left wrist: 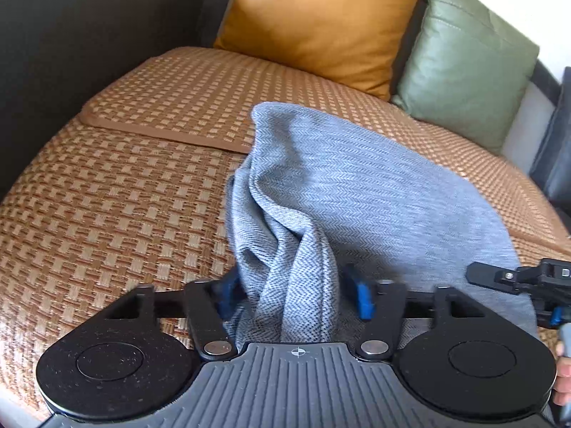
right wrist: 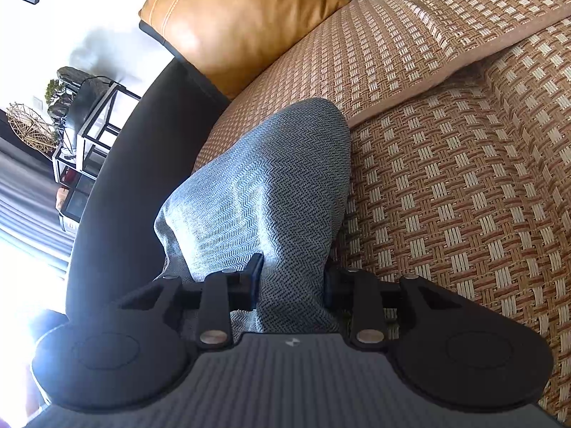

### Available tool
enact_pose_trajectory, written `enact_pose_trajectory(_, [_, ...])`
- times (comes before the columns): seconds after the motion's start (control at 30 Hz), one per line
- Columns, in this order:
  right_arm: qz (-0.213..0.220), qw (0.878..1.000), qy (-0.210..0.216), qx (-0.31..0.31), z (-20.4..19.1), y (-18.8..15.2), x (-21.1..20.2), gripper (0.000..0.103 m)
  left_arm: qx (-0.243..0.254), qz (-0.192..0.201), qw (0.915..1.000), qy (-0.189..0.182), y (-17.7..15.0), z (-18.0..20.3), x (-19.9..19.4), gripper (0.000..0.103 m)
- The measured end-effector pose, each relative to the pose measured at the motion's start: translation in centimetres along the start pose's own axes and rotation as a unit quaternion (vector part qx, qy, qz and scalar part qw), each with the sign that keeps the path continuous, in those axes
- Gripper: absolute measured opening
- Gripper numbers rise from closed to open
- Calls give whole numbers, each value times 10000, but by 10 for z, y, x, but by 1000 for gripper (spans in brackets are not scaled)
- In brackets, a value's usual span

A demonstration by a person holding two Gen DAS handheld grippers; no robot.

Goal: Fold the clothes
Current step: 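Lift the shirt end with both grippers and fold it toward the cushions, then lower the folded shirt onto the seat and open both grippers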

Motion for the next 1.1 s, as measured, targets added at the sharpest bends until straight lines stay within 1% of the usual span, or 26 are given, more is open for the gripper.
enact_pose_trajectory(0.03, [2, 10000, 10, 4, 0, 0, 0, 37, -21, -2, 10000, -93, 0, 0, 0, 86])
enact_pose_trajectory(0.1, [20, 10000, 20, 23, 1, 1, 1, 39, 93, -8, 9999, -64, 0, 6, 3, 87])
enact_pose_trajectory(0.13, [36, 10000, 22, 27, 2, 1, 2, 39, 150, -12, 9999, -49, 0, 9, 4, 86])
enact_pose_trajectory(0.17, [50, 10000, 21, 27, 2, 1, 2, 40, 207, -15, 9998, -35, 0, 12, 5, 73])
enact_pose_trajectory(0.2, [55, 10000, 14, 13, 1, 1, 3, 40, 224, -13, 9997, -53, 0, 14, 5, 66])
enact_pose_trajectory(0.23, [57, 10000, 7, -5, 0, 1, 5, 40, 166, -6, 9999, -31, 0, 14, 4, 47])
enact_pose_trajectory(0.27, [39, 10000, -4, -42, -1, 1, 5, 38, 66, -21, 10000, 27, 0, 10, 4, 26])
enact_pose_trajectory(0.3, [4, 10000, -28, -85, -2, 2, 6, 34, -34, -36, 10000, 83, 1, 7, 3, 25])
enact_pose_trajectory(0.33, [-34, 9999, -54, -128, -2, 2, 6, 33, -174, -53, 9998, 48, 3, 5, 1, 20])
enact_pose_trajectory(0.37, [-77, 9999, -50, -132, -3, 2, 6, 28, -312, -70, 9995, 14, 5, 4, -1, 18])
enact_pose_trajectory(0.4, [-120, 9998, -42, -125, -5, 3, 6, 25, -273, -60, 9996, 21, 8, 8, -5, 18])
enact_pose_trajectory(0.5, [-130, 9993, 45, -356, -14, 12, -4, 17, 167, 56, 9998, -1, 22, 36, -16, 17])
enact_pose_trajectory(0.6, [29, 9988, 148, -468, -18, 33, -23, 16, 383, 156, 9989, -215, 41, 74, -20, 17])
enact_pose_trajectory(0.67, [206, 9983, 191, -509, -15, 52, -41, 16, 521, 215, 9977, -385, 55, 105, -14, 17])
enact_pose_trajectory(0.73, [439, 9976, 193, -509, -7, 77, -62, 16, 669, 267, 9958, -564, 68, 139, -5, 17])
enact_pose_trajectory(0.87, [955, 9927, -23, -733, 17, 141, -108, 16, 882, 428, 9908, -934, 98, 218, 32, 17])
enact_pose_trajectory(1.0, [1367, 9846, -322, -1042, 43, 217, -141, 16, 774, 553, 9875, -1260, 131, 288, 87, 17])
enact_pose_trajectory(1.1, [1524, 9776, -545, -1342, 64, 278, -146, 16, 713, 667, 9851, -1417, 151, 328, 143, 17])
Point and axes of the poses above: each gripper's, at about its wrist camera, not at the fingertips, and x roughly the way its jaws point, z to its right, y to its top, the point moved 6 cm from there along x, roughly the way its jaws point, and after that the axes turned 6 degrees about z, right-handed, at the moved point
